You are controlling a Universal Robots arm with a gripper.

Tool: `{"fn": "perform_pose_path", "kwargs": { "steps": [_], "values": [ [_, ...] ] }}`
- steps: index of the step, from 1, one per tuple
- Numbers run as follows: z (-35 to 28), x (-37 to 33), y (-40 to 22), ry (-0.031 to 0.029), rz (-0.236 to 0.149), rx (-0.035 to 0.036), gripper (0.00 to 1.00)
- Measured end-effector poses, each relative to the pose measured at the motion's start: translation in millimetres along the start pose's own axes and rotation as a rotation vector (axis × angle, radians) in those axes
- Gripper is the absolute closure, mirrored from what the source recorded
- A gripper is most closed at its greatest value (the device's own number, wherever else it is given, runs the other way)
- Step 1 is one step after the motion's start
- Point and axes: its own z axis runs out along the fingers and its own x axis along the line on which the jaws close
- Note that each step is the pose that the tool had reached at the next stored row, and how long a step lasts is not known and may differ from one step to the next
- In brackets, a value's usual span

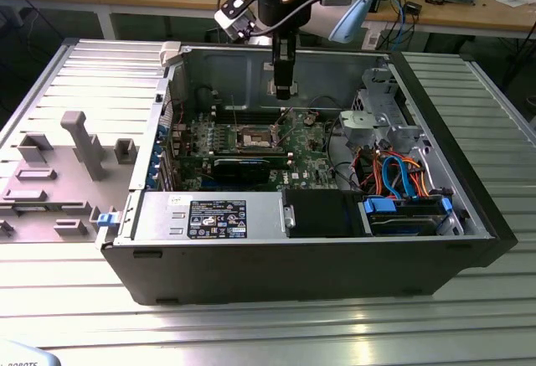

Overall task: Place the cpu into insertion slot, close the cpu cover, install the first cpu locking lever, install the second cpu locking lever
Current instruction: 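Place the cpu into insertion slot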

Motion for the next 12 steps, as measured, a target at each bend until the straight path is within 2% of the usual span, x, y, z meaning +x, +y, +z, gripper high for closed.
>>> {"fn": "perform_pose_path", "kwargs": {
  "steps": [4, 6, 8, 12],
  "values": [
    [3.2, -0.9, -8.2, 0.0010, -0.011, 0.0002, 0.46],
    [9.2, -1.1, -10.3, 0.0045, -0.051, 0.0010, 0.46],
    [12.4, -1.2, -11.2, 0.0058, -0.064, 0.0013, 0.46],
    [12.7, -1.2, -11.2, 0.0058, -0.064, 0.0008, 0.46]
  ]
}}
